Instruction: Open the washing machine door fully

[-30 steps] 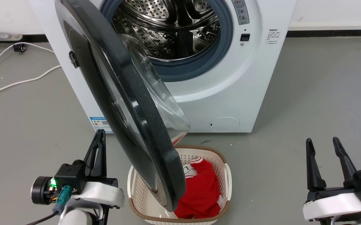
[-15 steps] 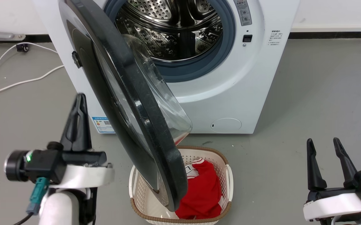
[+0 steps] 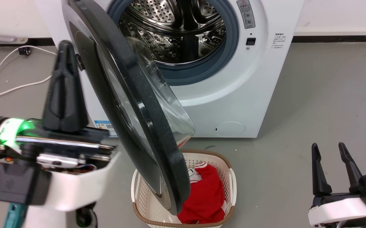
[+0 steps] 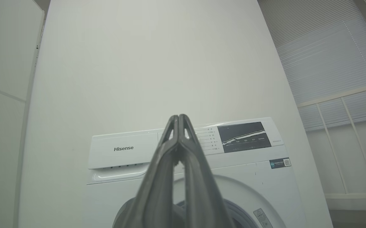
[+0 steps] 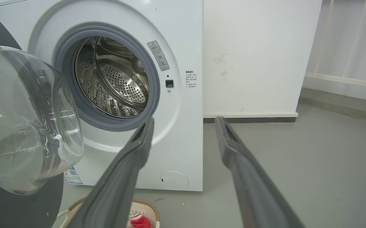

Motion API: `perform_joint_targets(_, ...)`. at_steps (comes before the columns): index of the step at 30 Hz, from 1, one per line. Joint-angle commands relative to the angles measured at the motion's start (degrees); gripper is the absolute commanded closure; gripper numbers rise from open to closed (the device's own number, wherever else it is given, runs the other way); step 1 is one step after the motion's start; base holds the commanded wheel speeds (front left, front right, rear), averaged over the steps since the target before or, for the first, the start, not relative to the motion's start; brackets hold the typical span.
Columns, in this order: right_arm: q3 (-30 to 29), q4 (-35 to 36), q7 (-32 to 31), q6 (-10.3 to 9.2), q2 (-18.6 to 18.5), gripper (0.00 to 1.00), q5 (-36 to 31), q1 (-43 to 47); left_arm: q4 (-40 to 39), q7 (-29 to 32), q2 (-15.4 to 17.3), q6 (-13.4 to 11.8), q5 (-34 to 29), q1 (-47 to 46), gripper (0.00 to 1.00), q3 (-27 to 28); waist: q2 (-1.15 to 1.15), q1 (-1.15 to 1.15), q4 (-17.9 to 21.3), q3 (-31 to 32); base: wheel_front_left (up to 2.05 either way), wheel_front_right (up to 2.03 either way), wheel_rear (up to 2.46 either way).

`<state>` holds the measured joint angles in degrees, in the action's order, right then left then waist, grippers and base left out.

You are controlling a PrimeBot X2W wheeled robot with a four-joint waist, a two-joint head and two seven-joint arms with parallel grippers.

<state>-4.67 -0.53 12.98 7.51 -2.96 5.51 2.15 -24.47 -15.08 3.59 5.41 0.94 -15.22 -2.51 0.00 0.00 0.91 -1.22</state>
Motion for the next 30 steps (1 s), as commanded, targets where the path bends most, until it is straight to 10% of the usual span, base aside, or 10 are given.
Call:
perform_joint_targets(1, 0.0, 0.0, -0.2, -0.04, 0.2, 0.00, 0.1, 0.3, -0.4, -0.1, 0.2, 0.2, 0.3, -0.2, 1.00, -0.9, 0.00, 0.00, 0.1, 0.1, 0.00, 0.00, 0.00)
perform_joint_targets(17, 0.1, -0.2, -0.7, -0.04, 0.2, 0.00, 0.6, 0.8, 1.7, 7.0, 2.0, 2.0, 9.2, 9.2, 1.00, -26.6, 0.00, 0.00, 0.6, 0.3, 0.00, 0.00, 0.00)
perform_joint_targets(30, 0.6, -0.7, -0.7, -0.04, 0.2, 0.00, 1.3, -0.2, 11.0, 12.7, 4.8, 0.2, 10.7, 16.6, 1.00, -29.3, 0.00, 0.00, -0.4, -1.2, 0.00, 0.00, 0.00)
